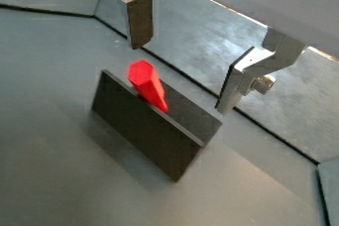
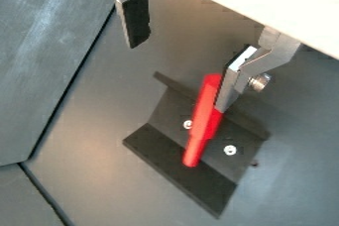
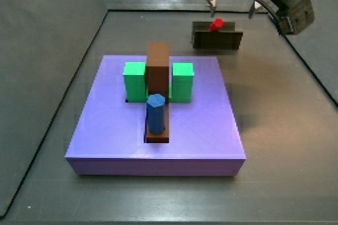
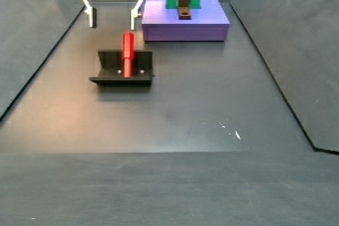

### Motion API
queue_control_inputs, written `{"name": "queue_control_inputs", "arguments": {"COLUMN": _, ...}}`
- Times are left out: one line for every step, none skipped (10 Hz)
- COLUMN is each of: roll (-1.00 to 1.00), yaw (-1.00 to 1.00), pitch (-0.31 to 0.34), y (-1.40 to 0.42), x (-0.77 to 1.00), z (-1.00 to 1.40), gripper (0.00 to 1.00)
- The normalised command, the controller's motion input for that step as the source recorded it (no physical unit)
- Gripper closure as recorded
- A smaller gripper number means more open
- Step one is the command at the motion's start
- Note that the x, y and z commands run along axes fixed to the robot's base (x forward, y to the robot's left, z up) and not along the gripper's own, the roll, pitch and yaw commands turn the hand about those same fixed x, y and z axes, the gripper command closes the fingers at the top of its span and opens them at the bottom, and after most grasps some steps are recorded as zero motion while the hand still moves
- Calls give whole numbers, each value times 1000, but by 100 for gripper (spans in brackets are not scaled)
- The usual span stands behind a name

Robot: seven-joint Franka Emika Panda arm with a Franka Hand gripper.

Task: Pick up the red object. Move up. Place the red object on the fixture. Regrasp the red object. Move to above the board. Insert the red object.
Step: Regrasp the red object.

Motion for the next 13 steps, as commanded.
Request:
{"name": "queue_control_inputs", "arguments": {"roll": 200, "yaw": 226, "pitch": 0, "y": 109, "x": -71, "z": -20, "gripper": 0}}
{"name": "queue_control_inputs", "arguments": {"roll": 371, "yaw": 411, "pitch": 69, "y": 9, "x": 0, "z": -14, "gripper": 0}}
{"name": "queue_control_inputs", "arguments": {"roll": 631, "yaw": 480, "pitch": 9, "y": 0, "x": -131, "z": -137, "gripper": 0}}
{"name": "queue_control_inputs", "arguments": {"roll": 463, "yaw": 449, "pitch": 0, "y": 0, "x": 0, "z": -214, "gripper": 0}}
{"name": "queue_control_inputs", "arguments": {"roll": 454, "yaw": 194, "pitch": 31, "y": -109, "x": 0, "z": -440, "gripper": 0}}
{"name": "queue_control_inputs", "arguments": {"roll": 223, "yaw": -23, "pitch": 0, "y": -34, "x": -129, "z": -554, "gripper": 0}}
{"name": "queue_control_inputs", "arguments": {"roll": 131, "yaw": -9, "pitch": 149, "y": 31, "x": -6, "z": -229, "gripper": 0}}
{"name": "queue_control_inputs", "arguments": {"roll": 91, "yaw": 0, "pitch": 23, "y": 80, "x": -129, "z": -37, "gripper": 0}}
{"name": "queue_control_inputs", "arguments": {"roll": 34, "yaw": 0, "pitch": 0, "y": 0, "x": -40, "z": -37, "gripper": 0}}
{"name": "queue_control_inputs", "arguments": {"roll": 17, "yaw": 0, "pitch": 9, "y": 0, "x": 69, "z": 0, "gripper": 0}}
{"name": "queue_control_inputs", "arguments": {"roll": 74, "yaw": 0, "pitch": 0, "y": 0, "x": 0, "z": -137, "gripper": 0}}
{"name": "queue_control_inputs", "arguments": {"roll": 166, "yaw": 0, "pitch": 0, "y": 0, "x": -37, "z": -100, "gripper": 0}}
{"name": "queue_control_inputs", "arguments": {"roll": 229, "yaw": 37, "pitch": -114, "y": 0, "x": -209, "z": -134, "gripper": 0}}
